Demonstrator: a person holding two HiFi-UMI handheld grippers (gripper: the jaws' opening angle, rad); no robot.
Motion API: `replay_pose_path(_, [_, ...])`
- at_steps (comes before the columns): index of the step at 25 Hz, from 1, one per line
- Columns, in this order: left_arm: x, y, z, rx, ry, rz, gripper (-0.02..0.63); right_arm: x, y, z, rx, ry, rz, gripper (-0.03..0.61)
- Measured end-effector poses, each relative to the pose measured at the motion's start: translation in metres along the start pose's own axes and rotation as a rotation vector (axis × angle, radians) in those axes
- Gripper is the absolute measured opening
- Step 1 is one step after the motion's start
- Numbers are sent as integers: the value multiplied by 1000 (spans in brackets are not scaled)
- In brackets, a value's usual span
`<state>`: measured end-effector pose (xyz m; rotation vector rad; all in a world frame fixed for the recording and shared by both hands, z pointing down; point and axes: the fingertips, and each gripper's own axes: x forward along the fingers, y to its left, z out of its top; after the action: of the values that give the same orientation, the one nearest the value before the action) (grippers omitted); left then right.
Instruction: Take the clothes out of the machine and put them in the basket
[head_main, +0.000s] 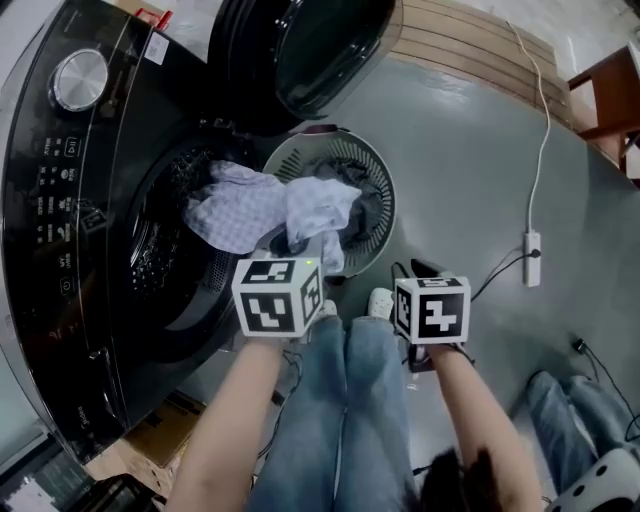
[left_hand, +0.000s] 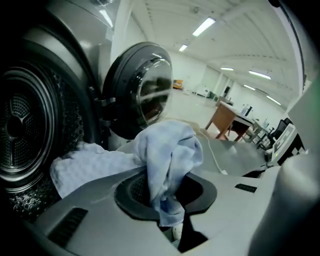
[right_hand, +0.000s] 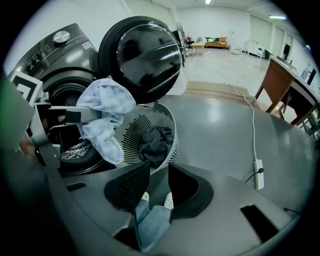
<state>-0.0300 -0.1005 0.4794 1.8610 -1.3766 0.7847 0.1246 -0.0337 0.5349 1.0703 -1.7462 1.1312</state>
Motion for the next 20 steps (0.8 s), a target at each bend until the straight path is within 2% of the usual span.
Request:
replay_pose_path(3, [3,-22,12,19,-23,-36,72,-4,-13,-3,25,0,-15,115])
replay_pose_path(8, [-1,-52,31,-37,-77,-138,72,-9,-23,-3,53,-8,-22,112])
replay_pose_path(9, [-2,-57,33,-32,-79,-138,72,-10,-24,-3,58,-8,-24,112])
replay_pose_path(12, [-2,-51,33,-26,-70,-72,74,-10,-22,0,70,-10,-21,112])
replay_pose_path(15, [-2,-42,31,-62,-66,-53,74,-11,-19,4,64,-18,-16,112])
replay_pose_path(18, [0,-29,25,-39,-36,5,81,-11,-16,6,63,-23,-18,112])
replay_pose_path(19, [2,-22,21,-26,-16,47,95,-11,-15,6,65,-25,-18,112])
replay_pose_path(20, [4,-14,18,-16,2,84,159,-10,-14,6,66,-26,-18,112])
